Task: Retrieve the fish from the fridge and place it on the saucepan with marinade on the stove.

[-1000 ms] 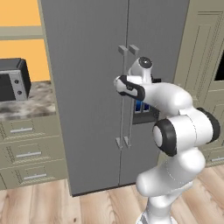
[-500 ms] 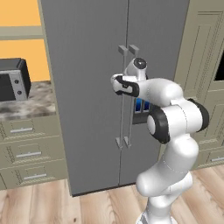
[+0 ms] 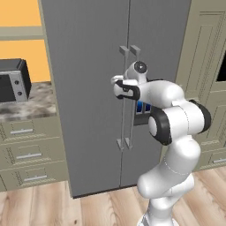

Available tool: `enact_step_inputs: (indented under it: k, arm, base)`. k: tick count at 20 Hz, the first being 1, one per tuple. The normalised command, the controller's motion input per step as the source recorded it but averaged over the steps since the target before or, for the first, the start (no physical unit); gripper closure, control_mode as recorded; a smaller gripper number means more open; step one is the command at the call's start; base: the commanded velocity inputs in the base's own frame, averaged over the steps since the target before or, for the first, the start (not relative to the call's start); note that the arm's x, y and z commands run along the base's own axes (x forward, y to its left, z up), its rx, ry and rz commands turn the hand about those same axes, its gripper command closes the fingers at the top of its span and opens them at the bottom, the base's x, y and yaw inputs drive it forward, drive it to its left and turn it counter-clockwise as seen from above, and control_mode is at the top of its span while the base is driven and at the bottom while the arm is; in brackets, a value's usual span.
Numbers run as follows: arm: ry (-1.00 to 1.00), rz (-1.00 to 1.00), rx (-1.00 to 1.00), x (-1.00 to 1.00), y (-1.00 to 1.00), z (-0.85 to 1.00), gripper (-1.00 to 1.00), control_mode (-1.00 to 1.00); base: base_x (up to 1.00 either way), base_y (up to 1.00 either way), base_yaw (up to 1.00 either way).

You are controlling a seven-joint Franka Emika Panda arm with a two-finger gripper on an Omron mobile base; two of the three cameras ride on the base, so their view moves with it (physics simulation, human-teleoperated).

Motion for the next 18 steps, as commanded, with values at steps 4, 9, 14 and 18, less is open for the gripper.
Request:
enact_step_inputs:
  k: [4, 9, 14, 18]
  arm:
    - [0.0, 0.0, 0.0, 0.32, 0.0, -0.08, 1.0, -1.0]
    - [0.0, 0.0, 0.0, 0.2, 0.0, -0.03, 1.0, -1.0]
    - [0.0, 0.0, 0.0, 0.1, 0.07, 0.0, 1.0, -1.0]
    - [0.01, 0.0, 0.04, -0.27, 0.94, 0.0, 1.0, -1.0]
  base:
    - [0.0, 0.0, 0.0]
    - [0.0, 0.0, 0.0]
    - [0.0, 0.0, 0.0]
    - [0.0, 0.0, 0.0]
